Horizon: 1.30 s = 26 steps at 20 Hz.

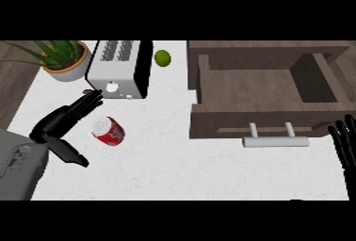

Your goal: Pick up the can, place it into the drawer and close the drawer

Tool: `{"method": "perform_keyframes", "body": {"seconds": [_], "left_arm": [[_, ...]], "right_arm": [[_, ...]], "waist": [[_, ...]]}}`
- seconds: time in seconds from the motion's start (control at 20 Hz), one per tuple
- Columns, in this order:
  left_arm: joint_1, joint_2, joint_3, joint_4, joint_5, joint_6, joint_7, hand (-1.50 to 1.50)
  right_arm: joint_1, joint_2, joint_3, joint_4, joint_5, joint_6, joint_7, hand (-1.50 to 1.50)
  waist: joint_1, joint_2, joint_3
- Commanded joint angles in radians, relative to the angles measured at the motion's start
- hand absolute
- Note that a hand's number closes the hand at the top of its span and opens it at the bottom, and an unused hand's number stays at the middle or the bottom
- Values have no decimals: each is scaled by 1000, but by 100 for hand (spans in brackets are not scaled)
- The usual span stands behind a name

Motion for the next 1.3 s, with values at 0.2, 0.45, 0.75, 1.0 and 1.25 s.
{"method": "perform_keyframes", "body": {"seconds": [0.2, 0.45, 0.75, 1.0, 1.25], "left_arm": [[-84, 9, -46, 221, -79, -9, -221, -150], [-88, 41, -58, 297, -80, -21, -261, -150], [-94, 40, -89, 403, -116, 24, -360, -150], [-158, 15, -98, 457, -122, 52, -337, -150], [-204, -14, -96, 532, -126, 92, -374, -150]], "right_arm": [[-61, -38, -40, 19, -29, 13, 34, -150], [-23, -28, -58, 18, -50, 27, -9, -150], [-48, -26, -42, 3, -27, 15, 17, -150], [32, -11, -35, -95, -64, 36, 51, -150], [-22, -35, -49, -51, -51, 39, 41, -150]], "waist": [[-6, 3, -1], [-6, 1, 0], [-4, 2, -1], [-11, 0, -1], [-14, 5, -1]]}}
